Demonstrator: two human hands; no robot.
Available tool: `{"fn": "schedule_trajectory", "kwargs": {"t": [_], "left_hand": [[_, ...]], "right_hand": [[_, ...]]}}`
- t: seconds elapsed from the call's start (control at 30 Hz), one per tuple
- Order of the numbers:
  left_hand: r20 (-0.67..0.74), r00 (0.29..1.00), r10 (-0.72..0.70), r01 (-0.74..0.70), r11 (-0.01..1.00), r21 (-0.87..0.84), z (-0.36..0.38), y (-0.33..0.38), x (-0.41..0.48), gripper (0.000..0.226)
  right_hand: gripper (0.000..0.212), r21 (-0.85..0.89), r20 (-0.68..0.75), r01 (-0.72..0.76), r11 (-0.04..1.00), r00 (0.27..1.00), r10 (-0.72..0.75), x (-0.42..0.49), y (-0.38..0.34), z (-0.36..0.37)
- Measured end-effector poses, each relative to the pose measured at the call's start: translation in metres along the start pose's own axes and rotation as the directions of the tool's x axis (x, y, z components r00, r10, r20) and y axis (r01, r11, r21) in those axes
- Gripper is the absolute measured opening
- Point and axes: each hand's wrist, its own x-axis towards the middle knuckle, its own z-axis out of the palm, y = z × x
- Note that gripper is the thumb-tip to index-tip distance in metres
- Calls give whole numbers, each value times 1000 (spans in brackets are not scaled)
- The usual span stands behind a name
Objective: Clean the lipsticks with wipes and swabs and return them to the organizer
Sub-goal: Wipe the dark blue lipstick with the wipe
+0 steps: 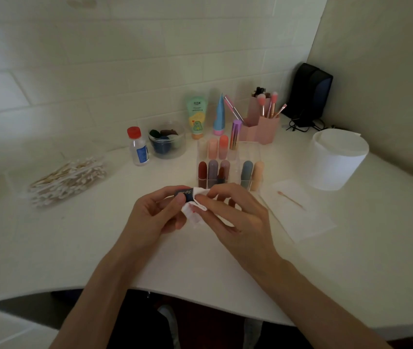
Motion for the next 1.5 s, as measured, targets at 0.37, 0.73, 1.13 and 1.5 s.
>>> {"fn": "schedule_trajectory", "kwargs": {"t": [0.37, 0.73, 1.13, 1.5], "left_hand": [[21, 1000, -9, 8, 1000, 28, -4, -4, -1, 27], [85, 995, -44, 33, 990, 135, 0, -7, 1, 37], [9, 961, 276, -263, 903, 341, -2, -11, 2, 29], [-41, 975, 219, -195, 929, 316, 1, -9, 1, 14]], "right_hand": [[21, 359, 148, -287, 888, 957, 249, -1, 2, 7], [11, 231, 175, -282, 931, 954, 246, -5, 12, 6], [19, 316, 239, -470, 824, 880, 410, -4, 6, 11], [17, 255, 183, -383, 888, 921, 345, -5, 6, 6]]}}
